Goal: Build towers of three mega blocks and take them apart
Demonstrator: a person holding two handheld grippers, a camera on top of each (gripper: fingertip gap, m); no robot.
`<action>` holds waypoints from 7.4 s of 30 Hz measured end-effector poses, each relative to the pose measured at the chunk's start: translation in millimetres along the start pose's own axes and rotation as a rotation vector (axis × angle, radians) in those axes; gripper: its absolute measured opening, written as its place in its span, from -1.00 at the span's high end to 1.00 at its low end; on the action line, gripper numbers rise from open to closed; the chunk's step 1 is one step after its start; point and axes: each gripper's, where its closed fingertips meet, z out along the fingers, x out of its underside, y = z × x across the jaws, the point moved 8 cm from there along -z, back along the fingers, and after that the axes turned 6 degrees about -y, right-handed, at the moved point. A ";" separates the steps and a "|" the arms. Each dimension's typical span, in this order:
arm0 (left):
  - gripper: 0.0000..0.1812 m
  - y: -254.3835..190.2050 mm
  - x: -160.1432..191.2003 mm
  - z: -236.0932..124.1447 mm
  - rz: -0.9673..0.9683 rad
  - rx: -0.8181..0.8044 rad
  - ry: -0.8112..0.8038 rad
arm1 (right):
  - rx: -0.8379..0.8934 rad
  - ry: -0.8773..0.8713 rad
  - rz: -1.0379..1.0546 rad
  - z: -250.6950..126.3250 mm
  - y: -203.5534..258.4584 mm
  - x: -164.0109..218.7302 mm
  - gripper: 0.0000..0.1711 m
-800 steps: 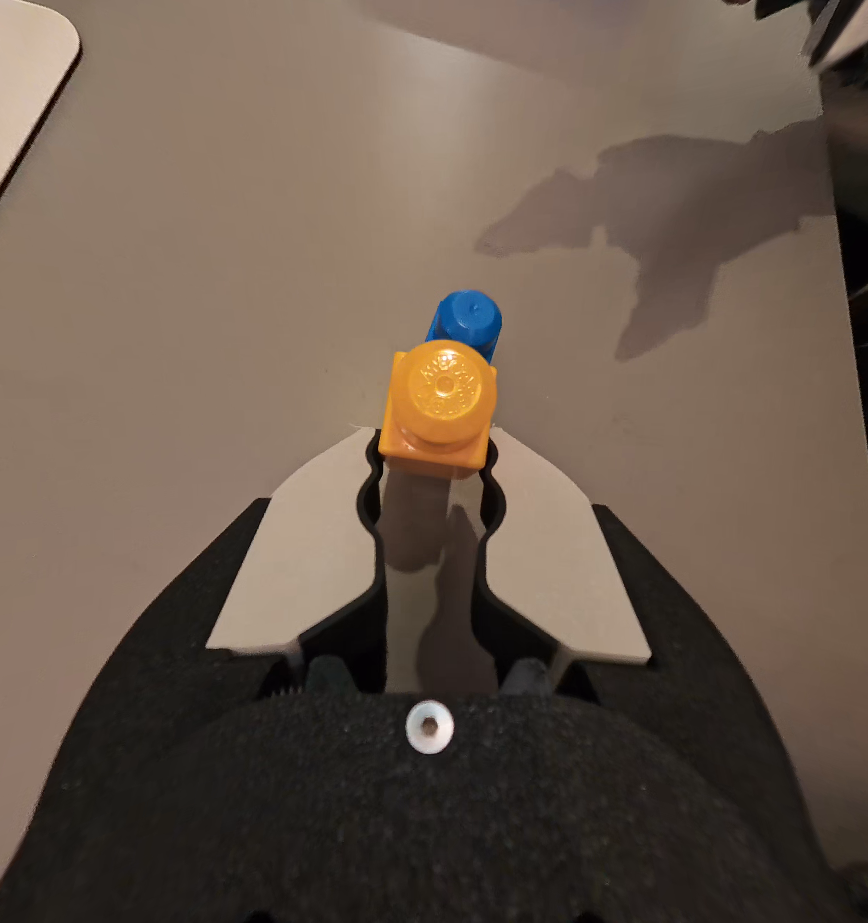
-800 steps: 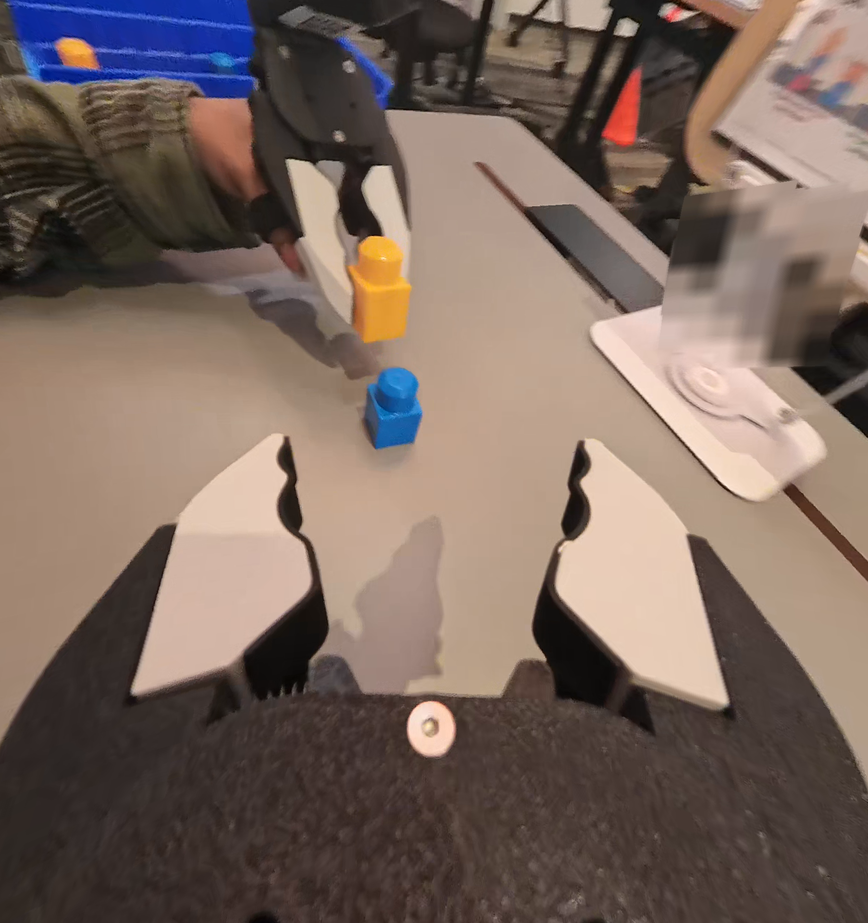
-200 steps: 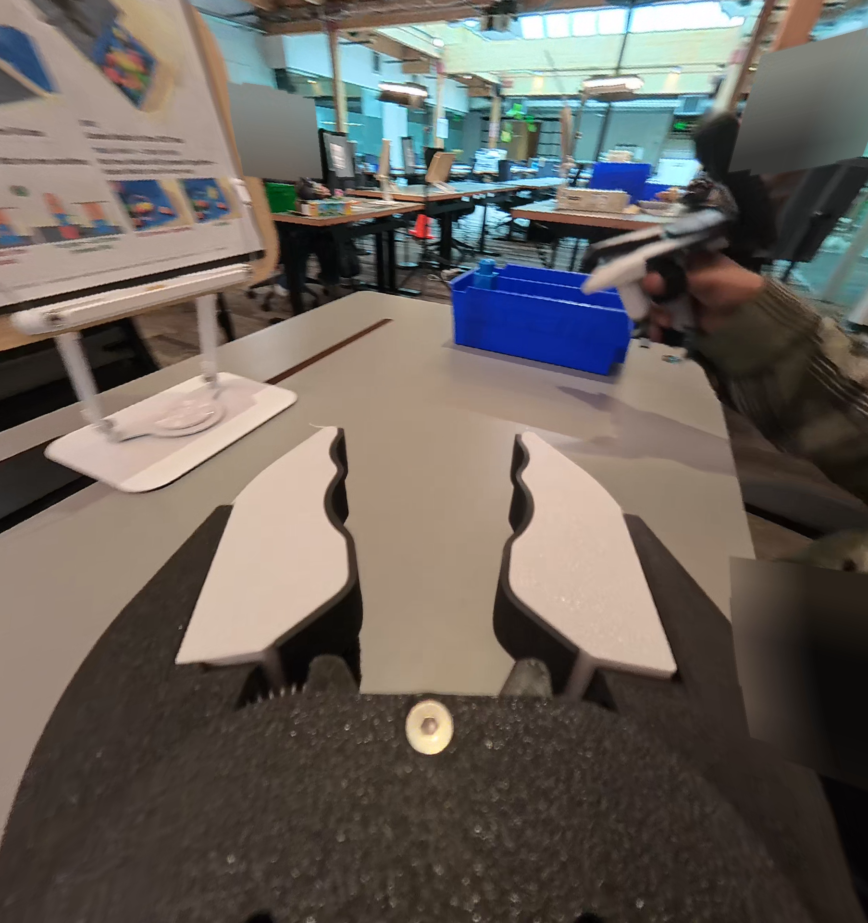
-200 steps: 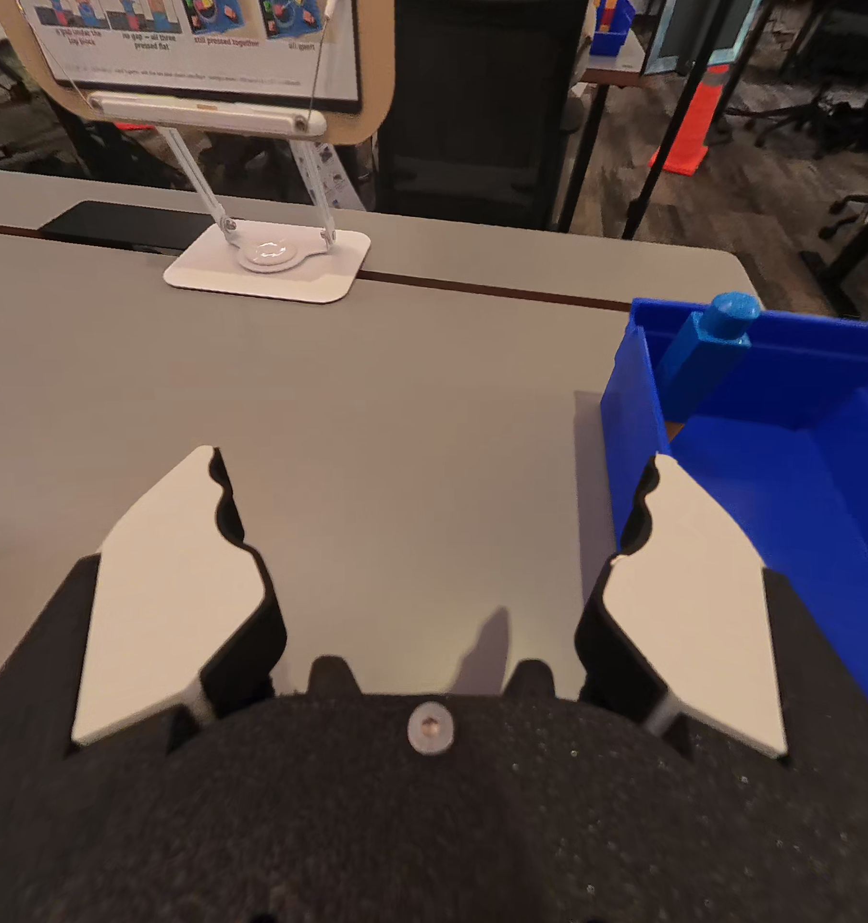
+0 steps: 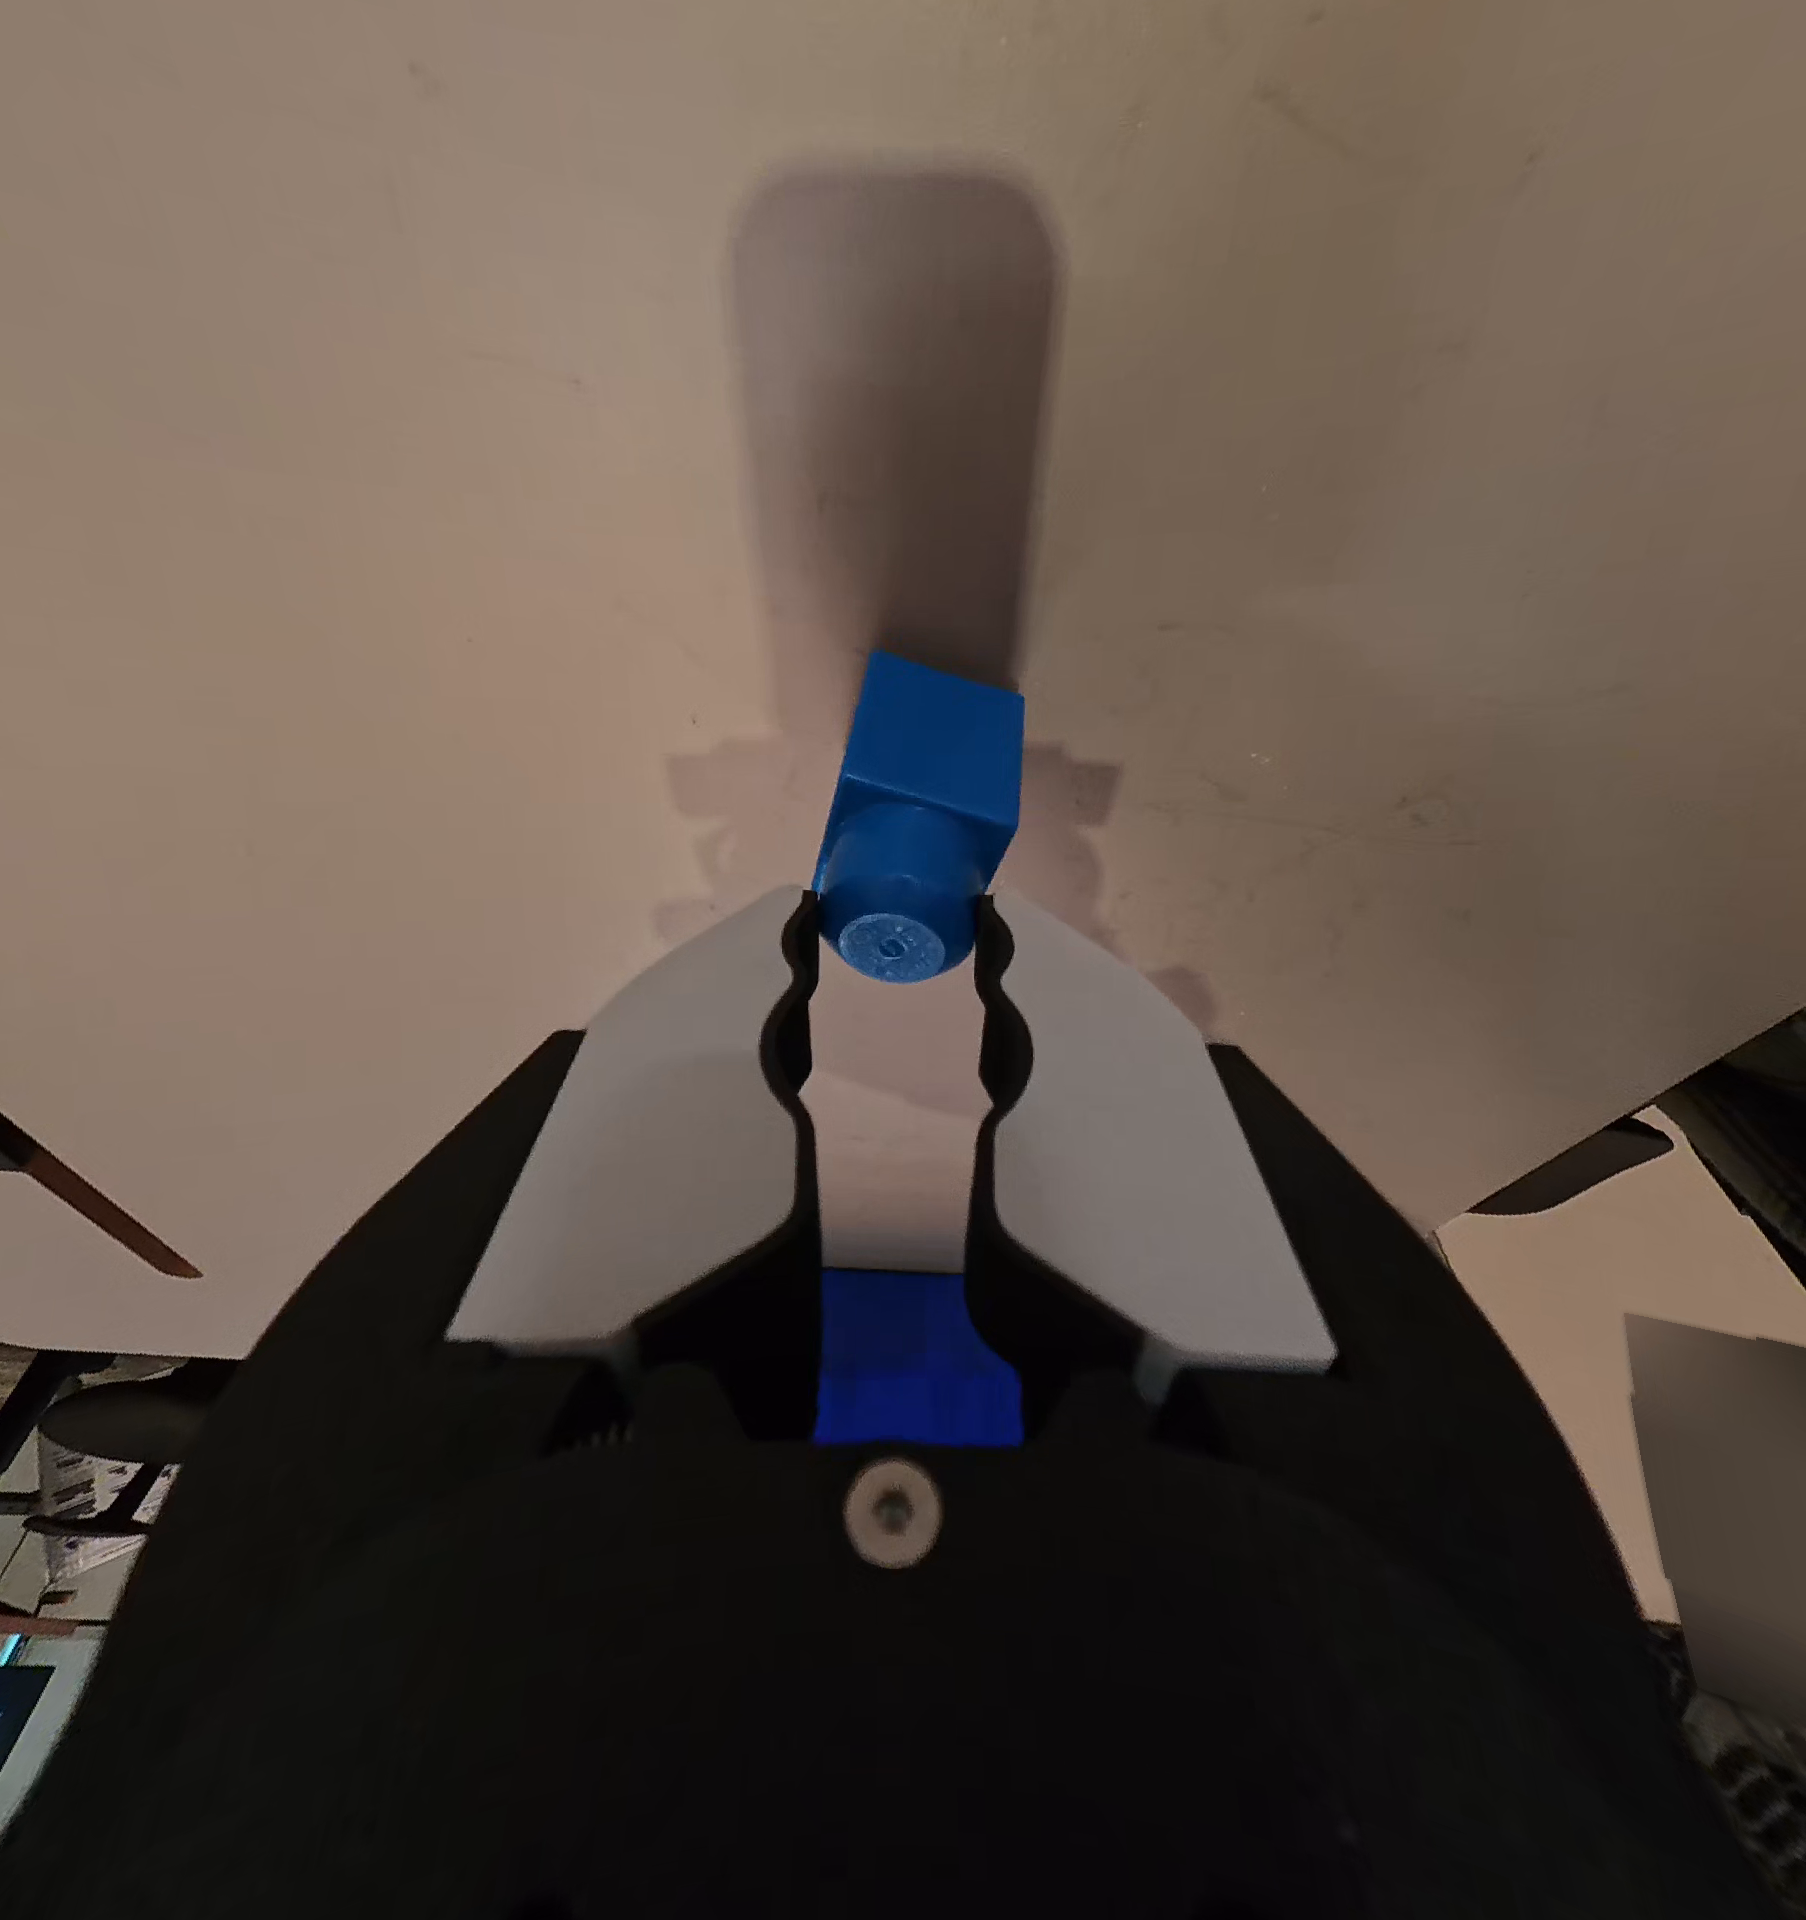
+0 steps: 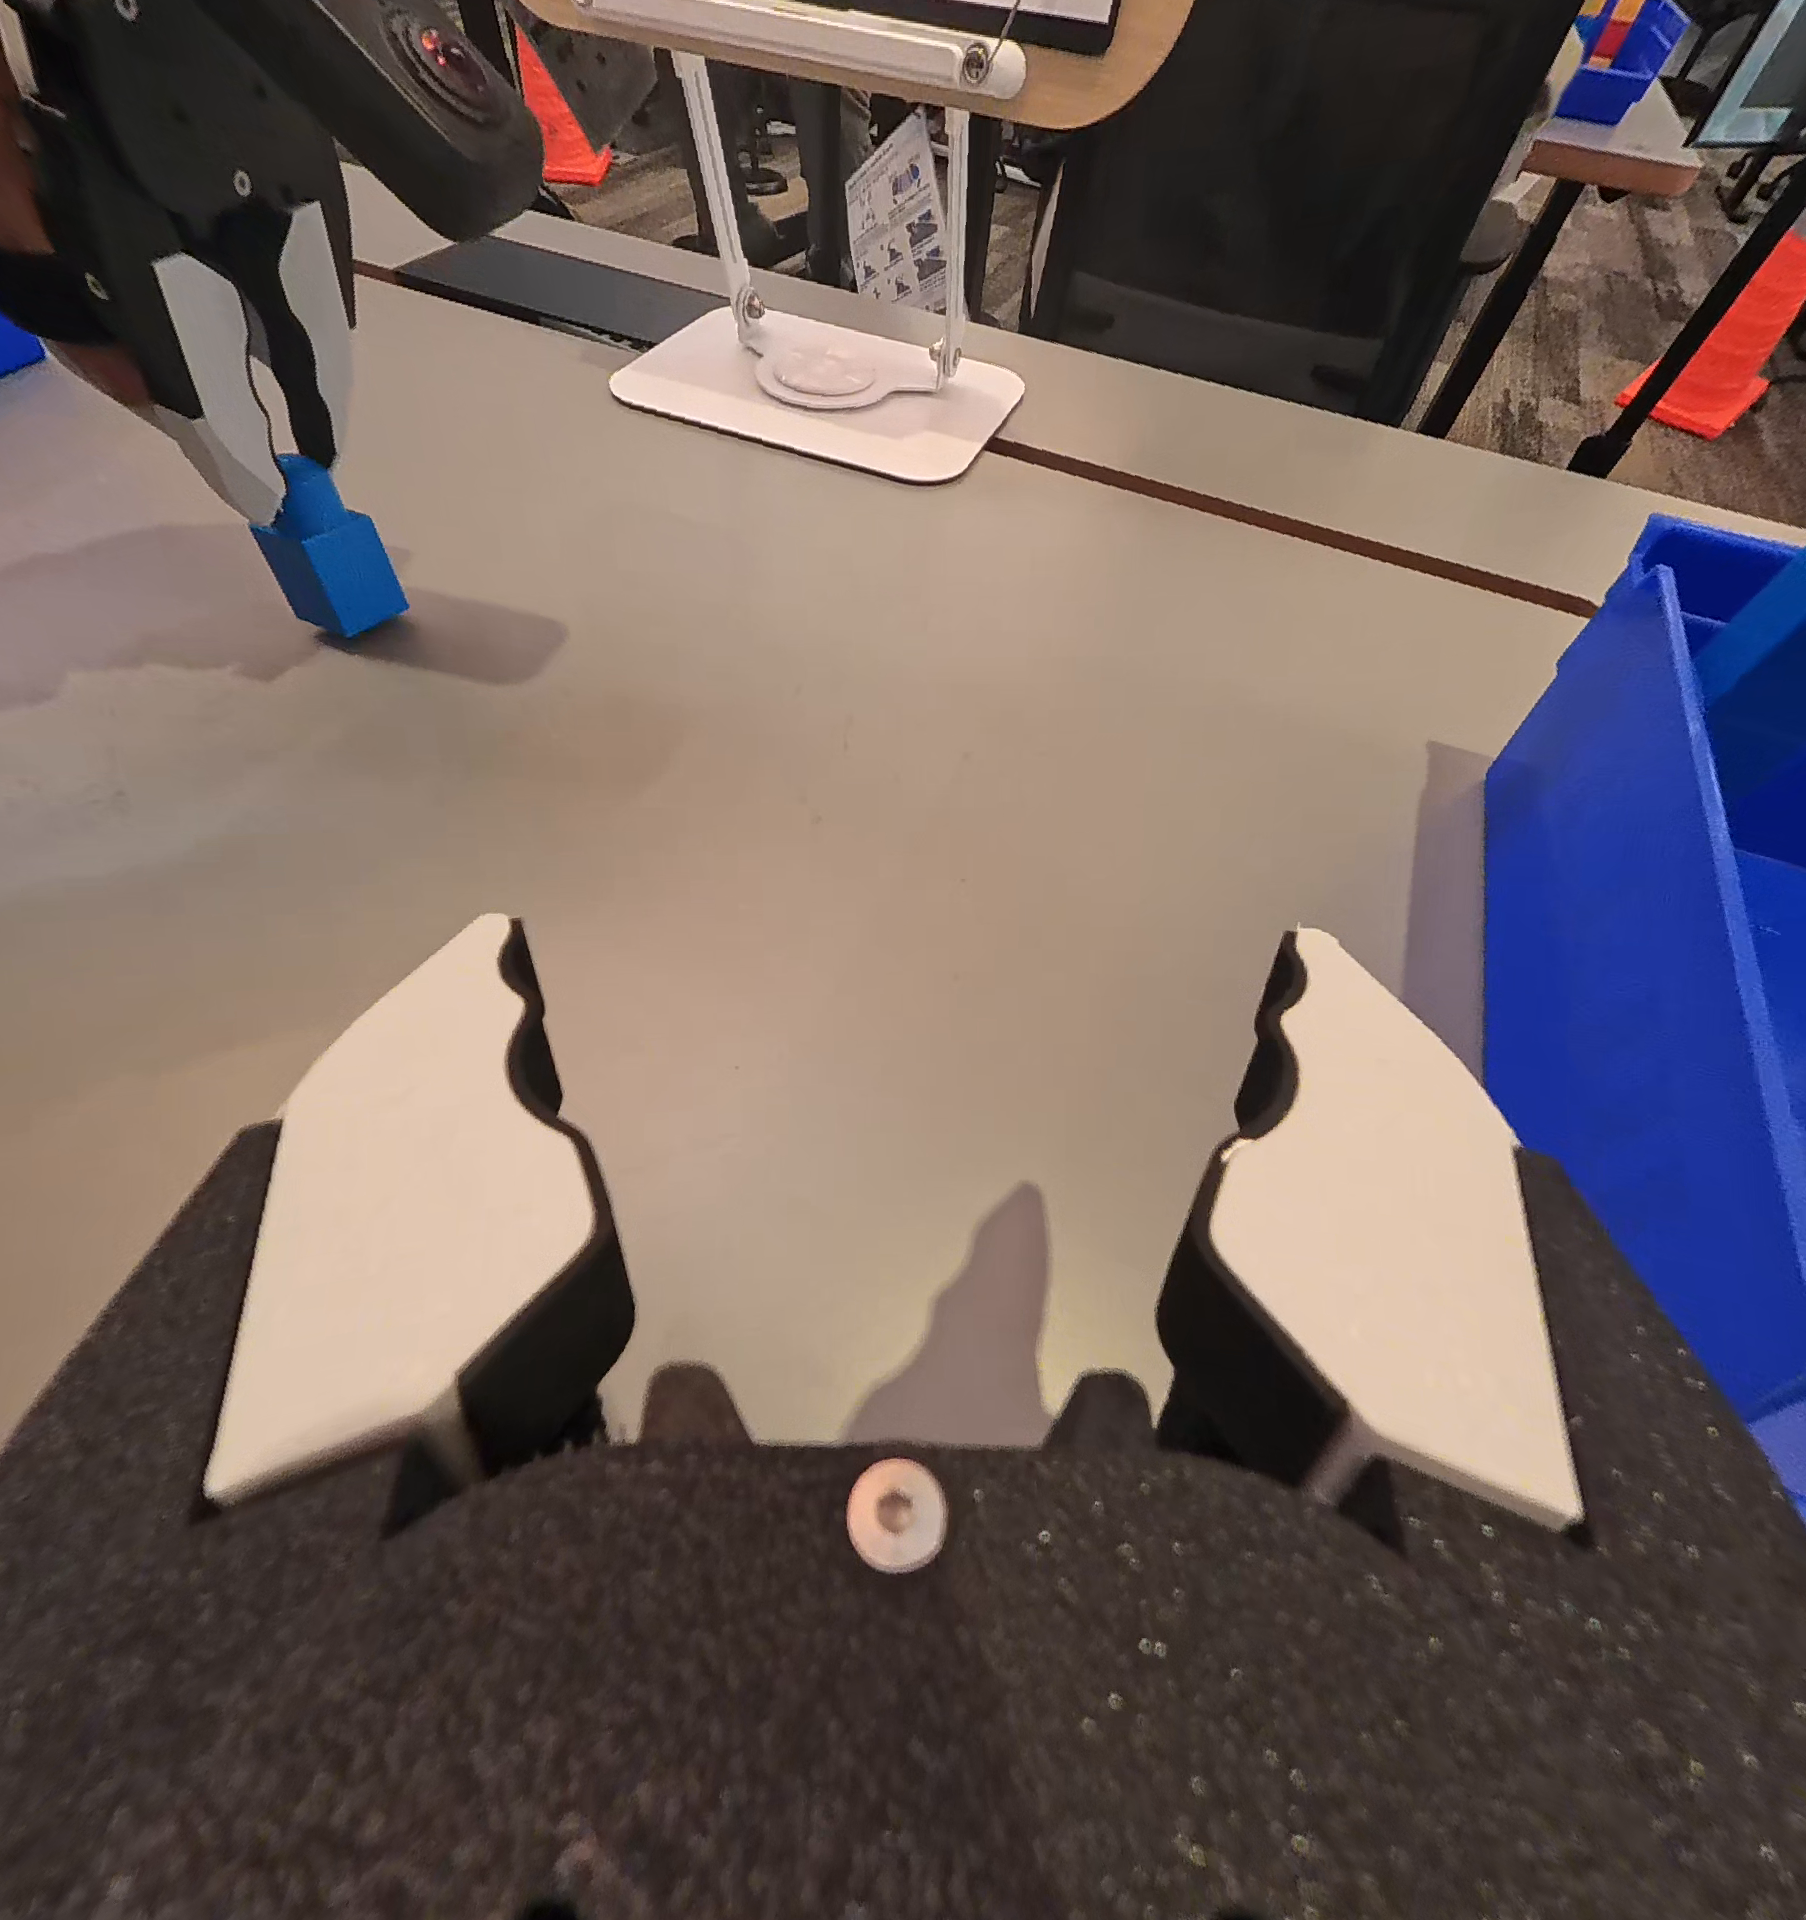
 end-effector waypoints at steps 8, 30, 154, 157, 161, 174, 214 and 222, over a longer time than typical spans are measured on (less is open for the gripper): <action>0.69 0.0 2.0 3.2 -0.017 0.005 0.009 | -0.001 -0.002 -0.001 0.3 -0.2 -0.2 -0.49; 0.19 -13.5 157.8 -69.9 -0.106 -0.201 -0.444 | -0.008 -0.014 -0.021 -0.1 -1.3 -5.8 -0.51; 0.69 7.7 55.3 17.4 -0.036 0.064 0.019 | 0.035 0.032 -0.040 -33.0 -0.9 5.6 -0.51; 0.69 7.8 54.1 17.2 -0.026 0.055 0.016 | 0.036 0.036 -0.042 -32.8 -0.6 5.8 -0.51; 0.69 7.7 53.6 16.5 -0.016 0.058 -0.011 | 0.036 0.036 -0.042 -32.7 -0.5 5.2 -0.52; 0.33 17.6 74.2 -3.2 -0.034 0.010 -0.295 | 0.038 0.032 -0.049 -35.8 0.5 3.6 -0.52; 0.31 13.3 124.3 77.8 0.034 0.054 -1.116 | -0.013 0.084 -0.107 -5.6 20.6 -9.7 -0.53; 0.39 13.7 115.9 84.2 0.029 0.068 -1.031 | -0.041 0.082 -0.125 4.3 30.4 -16.1 -0.53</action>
